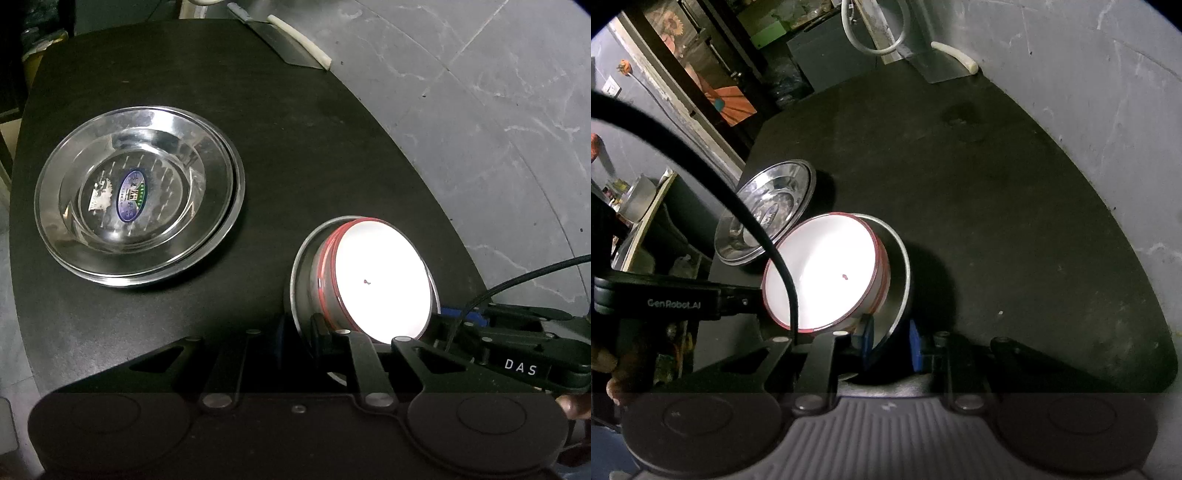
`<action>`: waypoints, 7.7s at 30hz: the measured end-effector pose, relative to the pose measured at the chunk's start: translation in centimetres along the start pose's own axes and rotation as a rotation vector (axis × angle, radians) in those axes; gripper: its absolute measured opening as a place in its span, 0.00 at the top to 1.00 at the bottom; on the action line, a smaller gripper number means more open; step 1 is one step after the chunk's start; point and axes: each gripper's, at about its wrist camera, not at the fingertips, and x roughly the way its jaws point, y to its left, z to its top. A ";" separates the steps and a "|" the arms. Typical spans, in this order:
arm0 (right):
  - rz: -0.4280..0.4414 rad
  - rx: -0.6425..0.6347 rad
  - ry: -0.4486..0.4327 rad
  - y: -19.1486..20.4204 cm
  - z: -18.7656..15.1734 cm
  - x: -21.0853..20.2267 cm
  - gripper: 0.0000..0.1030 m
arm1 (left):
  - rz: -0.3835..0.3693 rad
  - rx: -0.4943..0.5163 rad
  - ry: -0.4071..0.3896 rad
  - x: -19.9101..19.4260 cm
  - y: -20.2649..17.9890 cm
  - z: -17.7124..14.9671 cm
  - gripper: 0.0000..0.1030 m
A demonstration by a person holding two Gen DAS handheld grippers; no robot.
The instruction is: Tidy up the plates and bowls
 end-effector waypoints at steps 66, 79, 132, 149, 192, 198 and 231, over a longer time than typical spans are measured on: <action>0.052 -0.110 -0.061 10.6 7.1 3.5 0.79 | 0.082 -0.139 -0.207 -7.7 9.8 4.6 0.88; 0.104 -0.167 -0.024 13.9 8.3 7.0 0.79 | 0.157 -0.196 -0.203 -8.9 13.8 4.4 0.87; 0.106 -0.165 -0.208 13.5 7.0 3.4 0.18 | 0.227 -0.216 -0.360 -10.4 11.3 3.7 0.14; 0.075 -0.124 -0.325 11.3 6.7 0.7 0.00 | 0.274 -0.236 -0.485 -11.9 9.0 1.7 0.01; -0.139 -0.075 -0.591 19.8 -6.5 -7.0 0.00 | 0.266 -0.018 -0.688 -21.3 8.5 -10.9 0.01; -0.161 -0.078 -0.623 21.4 -9.3 -8.5 0.00 | 0.261 0.006 -0.707 -22.9 9.0 -13.3 0.01; -0.218 -0.036 -0.501 20.9 -16.4 -8.3 0.00 | 0.289 0.036 -0.636 -21.5 9.6 -20.8 0.01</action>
